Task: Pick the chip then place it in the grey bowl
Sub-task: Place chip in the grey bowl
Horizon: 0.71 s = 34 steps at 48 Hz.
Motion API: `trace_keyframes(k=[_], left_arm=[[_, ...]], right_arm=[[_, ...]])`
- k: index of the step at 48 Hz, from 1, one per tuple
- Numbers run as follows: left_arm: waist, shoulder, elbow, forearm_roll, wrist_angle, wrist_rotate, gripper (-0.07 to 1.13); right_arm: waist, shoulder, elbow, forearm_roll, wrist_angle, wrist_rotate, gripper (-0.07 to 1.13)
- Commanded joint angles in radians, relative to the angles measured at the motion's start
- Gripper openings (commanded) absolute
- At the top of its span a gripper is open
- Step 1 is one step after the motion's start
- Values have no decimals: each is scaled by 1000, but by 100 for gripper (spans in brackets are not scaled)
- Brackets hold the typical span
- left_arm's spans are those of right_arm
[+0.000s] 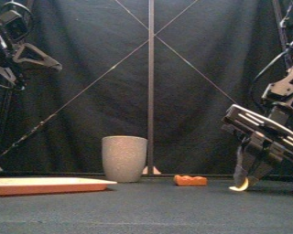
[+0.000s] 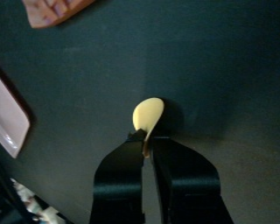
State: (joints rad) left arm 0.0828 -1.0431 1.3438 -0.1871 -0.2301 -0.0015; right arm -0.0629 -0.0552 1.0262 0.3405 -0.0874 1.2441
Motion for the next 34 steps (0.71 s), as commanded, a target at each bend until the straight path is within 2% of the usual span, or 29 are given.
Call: trace_keyframes(k=[1, 4, 14, 19, 24, 34], left_arm=[[2, 2, -14, 3, -2, 2, 2], [2, 2, -17, 5, -3, 2, 2], [3, 2, -26, 26, -3, 2, 2], [3, 2, -31, 28, -2, 2, 2], [3, 2, -37, 26, -2, -2, 2], [3, 2, -35, 25, -2, 0, 2]], right_arm=[[-28, -32, -98, -94, -8, -8, 36], [-58, -41, -161, -193, -8, -6, 36], [-198, -20, -416, -620, -9, -3, 36], [-281, 31, -514, -770, -20, 5, 36], [-327, 101, -588, -844, -67, 5, 36], [-345, 245, -657, -859, -138, -2, 40]])
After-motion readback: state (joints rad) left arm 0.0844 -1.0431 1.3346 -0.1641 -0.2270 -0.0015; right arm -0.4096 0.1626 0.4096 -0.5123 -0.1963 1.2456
